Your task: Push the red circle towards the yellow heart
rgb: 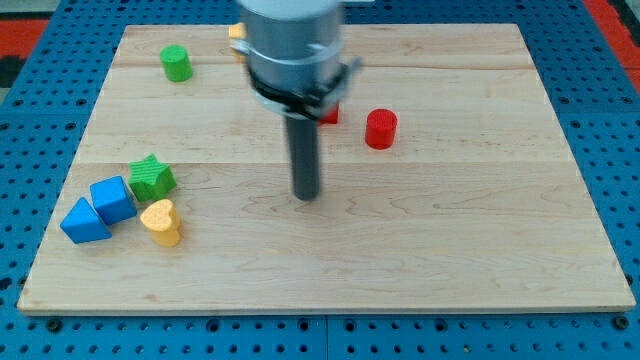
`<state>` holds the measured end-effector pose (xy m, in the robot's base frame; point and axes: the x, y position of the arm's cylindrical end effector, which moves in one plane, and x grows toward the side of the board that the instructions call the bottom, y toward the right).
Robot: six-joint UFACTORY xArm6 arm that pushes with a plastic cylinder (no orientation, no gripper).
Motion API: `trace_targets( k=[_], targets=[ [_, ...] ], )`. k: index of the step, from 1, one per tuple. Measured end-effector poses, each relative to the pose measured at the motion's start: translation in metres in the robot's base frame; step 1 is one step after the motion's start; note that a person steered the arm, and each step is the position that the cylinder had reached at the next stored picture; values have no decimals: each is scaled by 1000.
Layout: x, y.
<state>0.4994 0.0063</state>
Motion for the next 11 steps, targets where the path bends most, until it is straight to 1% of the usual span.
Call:
trace_targets(
  k=[1, 2, 3, 4, 5, 6, 7, 8, 9, 10, 11],
  targets=[
    [-15, 109],
    [-54, 144],
    [-93, 125],
    [-123, 122],
    [-112, 31],
    [-80, -1],
    [-61, -10],
    [-62, 18],
    [-43, -17],
    [-39, -74],
    [-35, -143]
  ],
)
